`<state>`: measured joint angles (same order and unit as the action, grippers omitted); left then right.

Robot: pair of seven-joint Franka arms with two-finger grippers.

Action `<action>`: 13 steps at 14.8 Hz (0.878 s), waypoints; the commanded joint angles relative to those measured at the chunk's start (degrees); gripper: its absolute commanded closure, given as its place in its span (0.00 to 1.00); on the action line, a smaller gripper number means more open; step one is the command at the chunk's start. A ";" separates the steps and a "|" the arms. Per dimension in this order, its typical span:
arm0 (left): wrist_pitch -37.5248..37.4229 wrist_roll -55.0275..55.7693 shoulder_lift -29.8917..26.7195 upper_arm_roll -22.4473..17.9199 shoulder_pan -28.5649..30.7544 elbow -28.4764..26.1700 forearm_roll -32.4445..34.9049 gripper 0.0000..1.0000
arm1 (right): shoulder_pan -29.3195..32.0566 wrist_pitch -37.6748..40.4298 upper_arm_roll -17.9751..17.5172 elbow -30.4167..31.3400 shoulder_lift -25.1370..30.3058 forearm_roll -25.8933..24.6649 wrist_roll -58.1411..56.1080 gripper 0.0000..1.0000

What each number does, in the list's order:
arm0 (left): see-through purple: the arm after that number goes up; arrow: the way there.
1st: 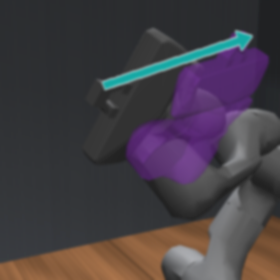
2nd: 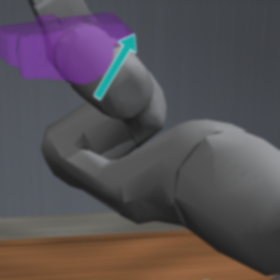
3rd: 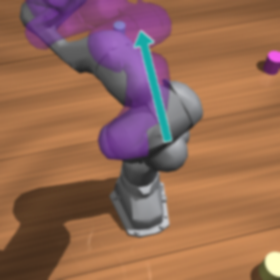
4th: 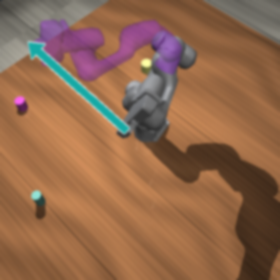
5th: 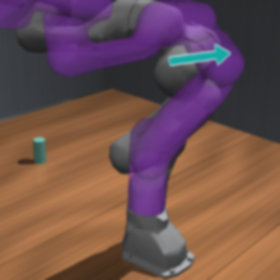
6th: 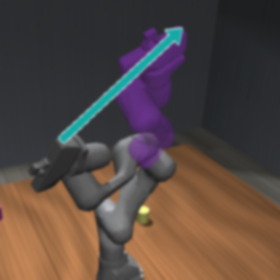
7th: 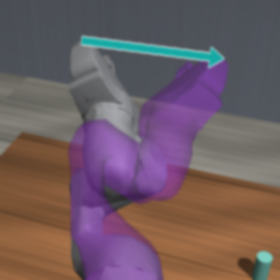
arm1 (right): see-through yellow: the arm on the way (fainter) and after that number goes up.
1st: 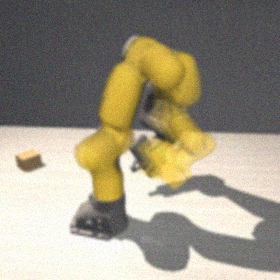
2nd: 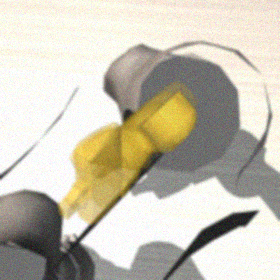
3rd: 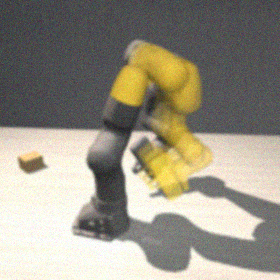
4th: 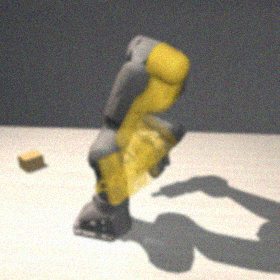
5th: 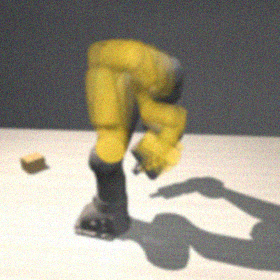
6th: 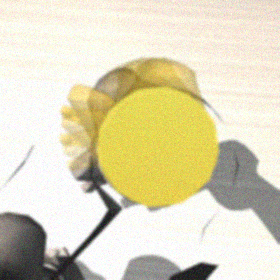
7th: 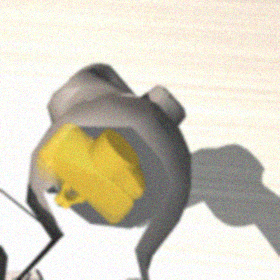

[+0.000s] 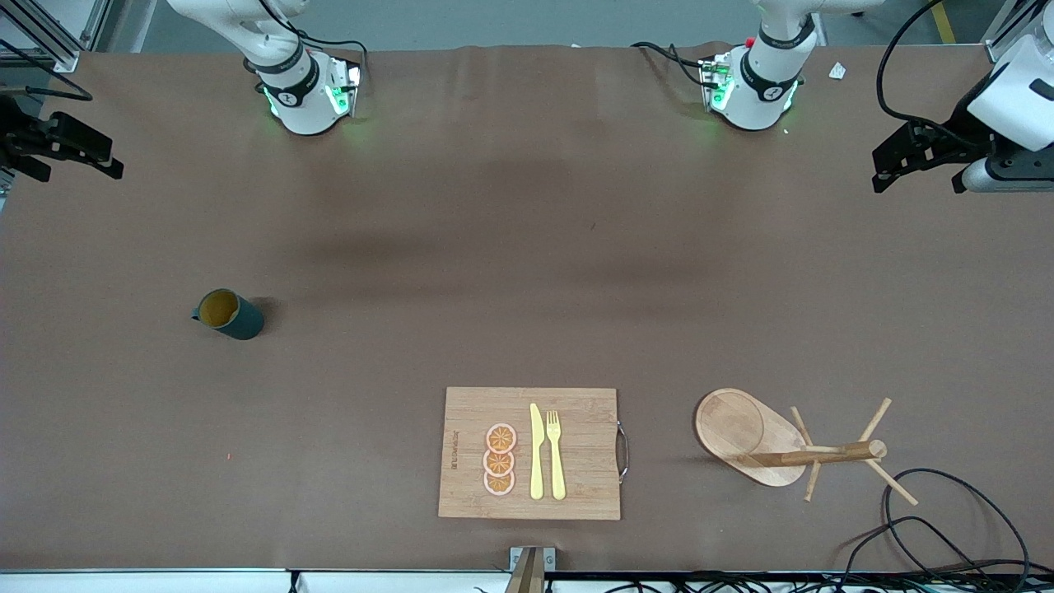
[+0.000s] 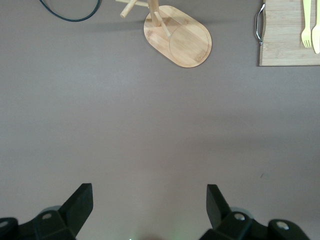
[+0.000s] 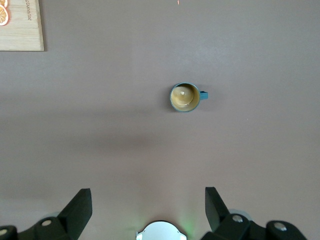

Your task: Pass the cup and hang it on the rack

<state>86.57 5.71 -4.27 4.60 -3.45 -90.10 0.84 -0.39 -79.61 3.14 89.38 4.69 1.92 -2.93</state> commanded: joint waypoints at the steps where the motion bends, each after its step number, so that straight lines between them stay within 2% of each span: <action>1: -1.14 0.09 0.49 -0.30 0.02 1.42 -0.40 0.00 | -0.23 -0.11 0.11 0.88 0.85 -0.25 -0.50 0.00; 13: -1.14 -0.79 0.93 -0.38 0.81 1.33 -0.84 0.00 | -0.49 0.33 0.02 0.36 -0.11 0.01 0.29 0.00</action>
<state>86.56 5.66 -3.92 4.42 -3.24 -90.10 0.84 -0.40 -79.52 3.11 89.39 4.67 1.93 -2.91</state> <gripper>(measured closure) 0.000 0.000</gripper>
